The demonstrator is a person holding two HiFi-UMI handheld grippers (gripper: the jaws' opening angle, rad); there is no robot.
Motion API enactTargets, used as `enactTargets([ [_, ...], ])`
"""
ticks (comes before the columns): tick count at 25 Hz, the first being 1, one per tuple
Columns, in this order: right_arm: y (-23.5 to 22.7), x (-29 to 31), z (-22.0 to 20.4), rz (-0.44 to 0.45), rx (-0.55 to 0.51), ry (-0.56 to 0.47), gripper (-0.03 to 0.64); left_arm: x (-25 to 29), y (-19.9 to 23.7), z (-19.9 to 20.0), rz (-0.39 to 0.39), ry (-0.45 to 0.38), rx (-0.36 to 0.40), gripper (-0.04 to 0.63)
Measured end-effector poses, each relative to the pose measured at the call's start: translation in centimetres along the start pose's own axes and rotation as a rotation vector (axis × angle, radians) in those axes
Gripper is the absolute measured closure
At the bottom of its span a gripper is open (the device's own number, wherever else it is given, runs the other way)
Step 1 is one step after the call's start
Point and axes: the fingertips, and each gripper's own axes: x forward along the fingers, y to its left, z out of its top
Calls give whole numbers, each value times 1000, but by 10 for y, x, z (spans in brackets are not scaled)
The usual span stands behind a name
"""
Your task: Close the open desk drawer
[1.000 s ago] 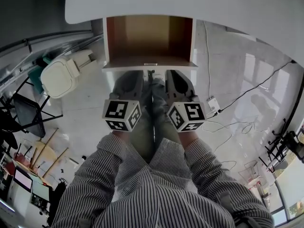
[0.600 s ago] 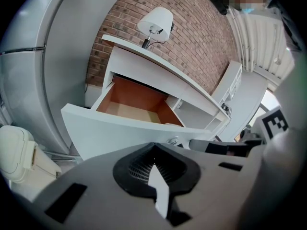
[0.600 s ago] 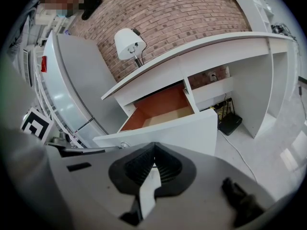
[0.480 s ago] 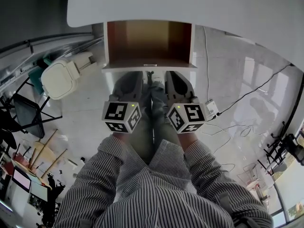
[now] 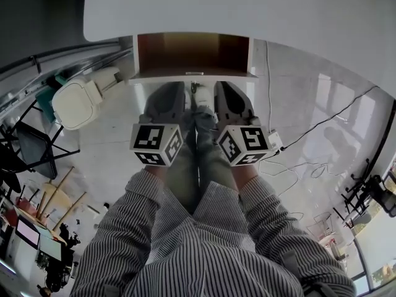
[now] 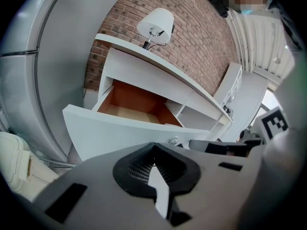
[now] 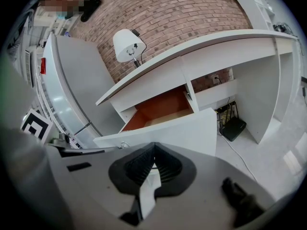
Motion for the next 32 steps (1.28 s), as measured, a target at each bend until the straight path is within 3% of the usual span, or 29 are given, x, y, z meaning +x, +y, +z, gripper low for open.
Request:
enactTargets([
  [7, 0, 19, 7, 12, -2, 1, 600, 13, 13, 12, 17, -19, -42, 583],
  [32, -14, 58, 46, -4, 1, -23, 600, 51, 24, 51, -11, -31, -29, 583],
])
